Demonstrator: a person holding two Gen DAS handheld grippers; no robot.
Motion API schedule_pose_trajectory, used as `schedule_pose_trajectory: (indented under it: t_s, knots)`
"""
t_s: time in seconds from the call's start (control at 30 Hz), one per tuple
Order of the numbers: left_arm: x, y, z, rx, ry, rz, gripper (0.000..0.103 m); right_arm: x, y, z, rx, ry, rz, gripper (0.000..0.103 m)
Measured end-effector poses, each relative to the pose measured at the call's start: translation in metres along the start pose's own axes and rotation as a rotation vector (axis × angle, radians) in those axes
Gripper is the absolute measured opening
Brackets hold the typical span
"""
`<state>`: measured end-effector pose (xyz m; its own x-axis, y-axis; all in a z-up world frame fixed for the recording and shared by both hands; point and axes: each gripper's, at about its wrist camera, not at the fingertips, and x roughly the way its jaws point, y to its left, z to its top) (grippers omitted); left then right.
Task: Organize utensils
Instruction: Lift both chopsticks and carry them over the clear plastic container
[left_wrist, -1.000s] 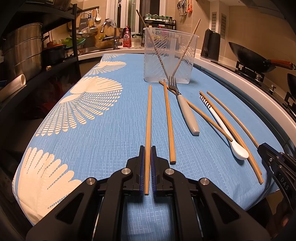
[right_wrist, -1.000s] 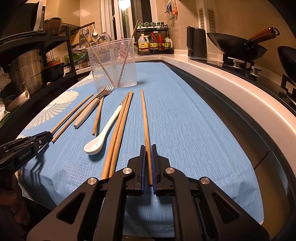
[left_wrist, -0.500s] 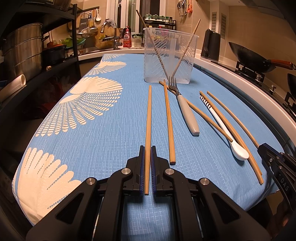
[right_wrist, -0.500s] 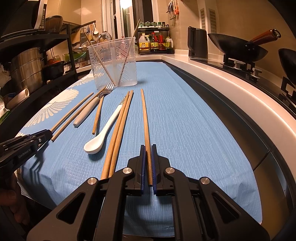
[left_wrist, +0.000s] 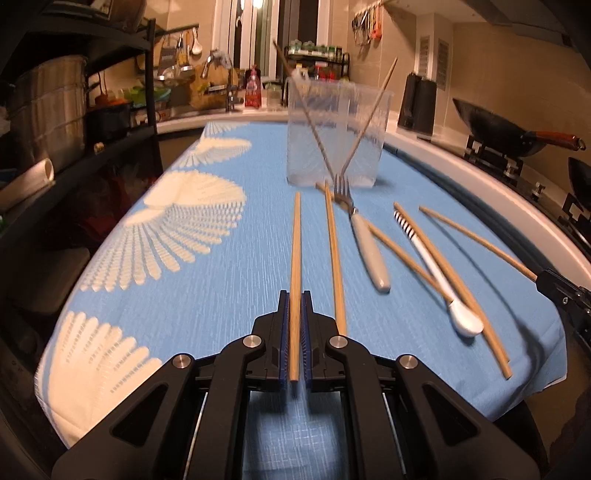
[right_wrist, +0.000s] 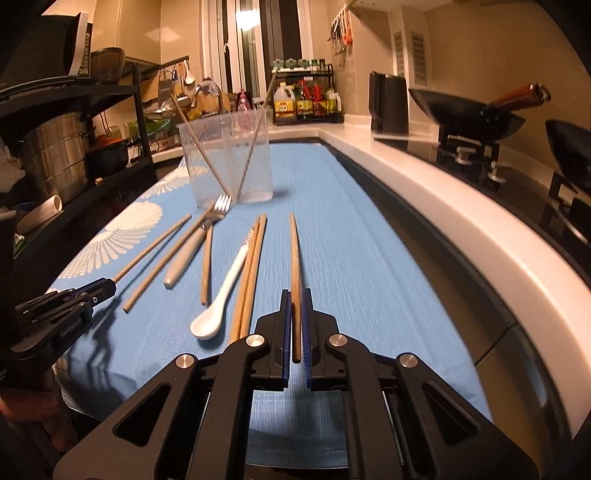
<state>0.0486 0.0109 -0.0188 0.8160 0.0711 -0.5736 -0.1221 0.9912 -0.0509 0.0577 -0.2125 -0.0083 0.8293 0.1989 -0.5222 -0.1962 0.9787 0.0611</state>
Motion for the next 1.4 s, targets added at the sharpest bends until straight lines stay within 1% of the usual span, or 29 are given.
schedule_pose_trajectory:
  t_s: [0.17, 0.3, 0.5, 0.6, 0.73, 0.9, 1.07, 1.23, 1.4]
  knots:
    - [-0.03, -0.003, 0.018, 0.035, -0.159, -0.002, 0.006, -0.023, 0.0, 0.018, -0.01, -0.05, -0.014, 0.005]
    - [-0.047, -0.004, 0.03, 0.051, -0.26, -0.001, 0.006, -0.041, -0.001, 0.032, -0.017, -0.095, -0.024, 0.005]
    - [-0.068, -0.006, 0.048, 0.059, -0.371, 0.002, 0.006, -0.063, 0.002, 0.057, -0.033, -0.165, -0.027, 0.005]
    - [-0.075, -0.004, 0.057, 0.057, -0.407, -0.011, 0.006, -0.071, 0.005, 0.071, -0.042, -0.195, -0.02, 0.005]
    - [-0.079, 0.003, 0.067, 0.015, -0.405, -0.042, 0.006, -0.074, 0.01, 0.089, -0.046, -0.211, -0.006, 0.005]
    - [-0.075, 0.018, 0.076, -0.047, -0.361, -0.075, 0.006, -0.07, 0.013, 0.111, -0.029, -0.204, 0.018, 0.005]
    - [-0.073, 0.028, 0.087, -0.072, -0.323, -0.104, 0.006, -0.064, 0.019, 0.134, -0.035, -0.205, 0.037, 0.005]
    - [-0.069, 0.039, 0.121, -0.071, -0.267, -0.164, 0.006, -0.053, 0.022, 0.165, -0.035, -0.217, 0.075, 0.005]
    - [-0.053, 0.051, 0.168, -0.086, -0.204, -0.23, 0.006, -0.042, 0.022, 0.206, -0.028, -0.241, 0.133, 0.005]
